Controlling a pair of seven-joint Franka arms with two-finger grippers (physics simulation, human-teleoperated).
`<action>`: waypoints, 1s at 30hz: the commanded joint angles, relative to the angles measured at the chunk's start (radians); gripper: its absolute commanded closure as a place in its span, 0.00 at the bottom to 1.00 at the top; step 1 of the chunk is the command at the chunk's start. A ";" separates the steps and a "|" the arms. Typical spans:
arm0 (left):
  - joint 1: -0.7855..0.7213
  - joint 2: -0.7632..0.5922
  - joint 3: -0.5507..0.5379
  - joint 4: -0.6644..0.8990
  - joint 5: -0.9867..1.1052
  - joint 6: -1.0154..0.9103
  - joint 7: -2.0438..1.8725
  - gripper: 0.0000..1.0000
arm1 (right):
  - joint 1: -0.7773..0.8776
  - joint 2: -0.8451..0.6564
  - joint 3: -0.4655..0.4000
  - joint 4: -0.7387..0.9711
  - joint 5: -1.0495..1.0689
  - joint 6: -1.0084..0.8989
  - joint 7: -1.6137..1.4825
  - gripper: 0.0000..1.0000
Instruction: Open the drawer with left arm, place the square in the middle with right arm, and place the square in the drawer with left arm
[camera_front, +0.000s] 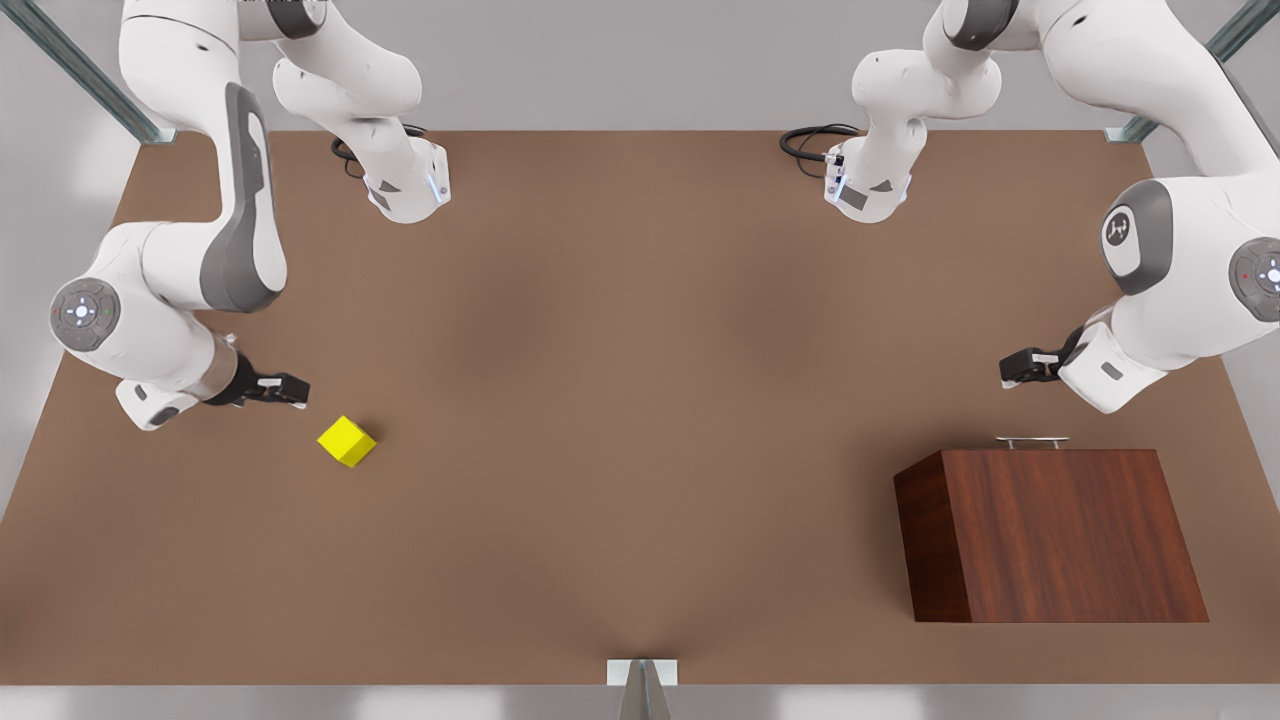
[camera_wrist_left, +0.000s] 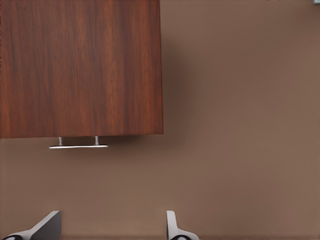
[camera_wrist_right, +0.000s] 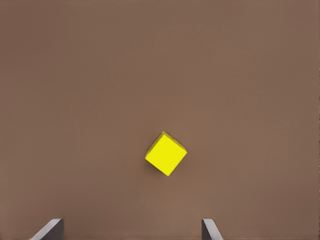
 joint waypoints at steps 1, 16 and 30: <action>0.000 -0.002 0.000 0.000 0.000 -0.001 -0.002 0.00 | 0.002 0.000 0.001 -0.001 0.000 0.006 0.000 0.00; 0.035 -0.163 0.106 -0.819 -0.096 0.999 -0.841 0.00 | -0.007 0.090 0.001 -0.347 0.008 0.469 -0.900 0.00; 0.057 -0.106 0.152 -0.825 -0.299 1.031 -0.843 0.00 | -0.012 0.253 -0.015 -0.343 0.011 0.558 -0.994 0.00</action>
